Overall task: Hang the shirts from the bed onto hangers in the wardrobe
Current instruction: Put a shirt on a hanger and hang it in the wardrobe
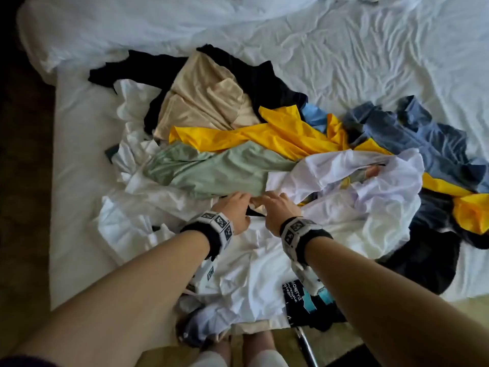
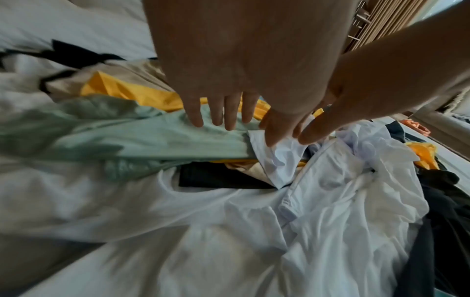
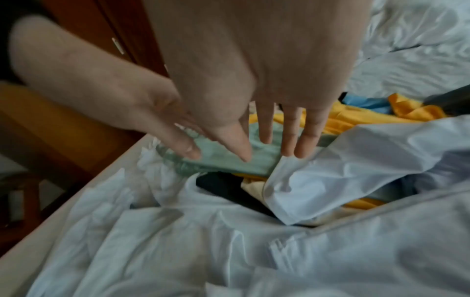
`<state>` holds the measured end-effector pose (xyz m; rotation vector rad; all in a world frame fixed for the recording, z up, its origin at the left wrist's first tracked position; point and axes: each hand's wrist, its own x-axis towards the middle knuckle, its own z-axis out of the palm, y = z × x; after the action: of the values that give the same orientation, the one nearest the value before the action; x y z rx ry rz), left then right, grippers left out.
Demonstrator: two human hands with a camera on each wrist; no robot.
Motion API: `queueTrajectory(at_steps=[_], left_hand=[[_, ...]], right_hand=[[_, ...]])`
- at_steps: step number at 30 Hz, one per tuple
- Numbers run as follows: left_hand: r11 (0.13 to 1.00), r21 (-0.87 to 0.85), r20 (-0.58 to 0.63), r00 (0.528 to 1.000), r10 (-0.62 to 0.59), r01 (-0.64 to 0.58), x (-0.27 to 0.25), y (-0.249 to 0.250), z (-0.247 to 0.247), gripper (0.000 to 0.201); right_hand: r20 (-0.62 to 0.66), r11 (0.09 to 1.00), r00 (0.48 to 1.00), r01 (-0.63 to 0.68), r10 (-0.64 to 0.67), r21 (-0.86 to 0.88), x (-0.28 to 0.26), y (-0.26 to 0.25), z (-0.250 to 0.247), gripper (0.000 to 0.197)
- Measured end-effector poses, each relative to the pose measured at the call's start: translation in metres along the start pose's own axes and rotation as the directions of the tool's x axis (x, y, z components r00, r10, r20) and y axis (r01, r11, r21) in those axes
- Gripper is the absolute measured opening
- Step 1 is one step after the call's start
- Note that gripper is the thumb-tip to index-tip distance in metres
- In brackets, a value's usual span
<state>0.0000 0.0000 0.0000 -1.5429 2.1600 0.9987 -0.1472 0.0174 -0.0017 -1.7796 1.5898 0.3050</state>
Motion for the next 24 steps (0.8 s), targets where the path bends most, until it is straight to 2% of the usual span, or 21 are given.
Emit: queueTrajectory(at_steps=[4, 7, 10, 14, 16, 19, 22, 24], left_hand=[[0.999, -0.026, 0.067, 0.997, 0.027, -0.025, 0.028, 0.000, 0.025, 0.055], [1.000, -0.015, 0.128, 0.991, 0.029, -0.028, 0.039, -0.003, 0.040, 0.060], [0.999, 0.013, 0.171, 0.985, 0.029, -0.032, 0.041, -0.009, 0.053, 0.060], [0.999, -0.039, 0.179, 0.983, 0.037, -0.030, 0.040, -0.013, 0.055, 0.059], [0.996, -0.085, 0.173, 0.985, 0.029, -0.014, 0.035, -0.010, 0.049, 0.058], [0.976, -0.216, 0.116, 0.993, 0.025, 0.000, 0.025, -0.001, 0.033, 0.050], [0.944, -0.329, 0.019, 1.000, -0.001, 0.007, 0.010, 0.010, 0.004, 0.036], [0.929, -0.370, -0.055, 0.998, -0.033, 0.010, -0.002, 0.018, -0.021, 0.036]], right_hand=[[0.109, 0.994, 0.994, -0.002, 0.014, -0.111, 0.023, 0.012, 0.027, 0.062], [0.114, 0.994, 0.993, -0.031, 0.044, -0.108, 0.036, 0.028, 0.045, 0.060], [0.098, 0.994, 0.992, -0.064, 0.073, -0.088, 0.040, 0.033, 0.055, 0.053], [-0.014, 0.995, 0.995, -0.104, 0.104, -0.010, 0.034, 0.028, 0.049, 0.047], [-0.029, 0.990, 0.993, -0.116, 0.119, 0.082, 0.028, 0.020, 0.040, 0.040], [-0.085, 0.967, 0.985, -0.128, 0.150, 0.221, 0.022, 0.003, 0.016, 0.018], [-0.169, 0.943, 0.970, -0.114, 0.174, 0.312, 0.008, -0.023, -0.024, 0.018], [-0.221, 0.942, 0.962, -0.082, 0.161, 0.326, -0.008, -0.042, -0.052, 0.019]])
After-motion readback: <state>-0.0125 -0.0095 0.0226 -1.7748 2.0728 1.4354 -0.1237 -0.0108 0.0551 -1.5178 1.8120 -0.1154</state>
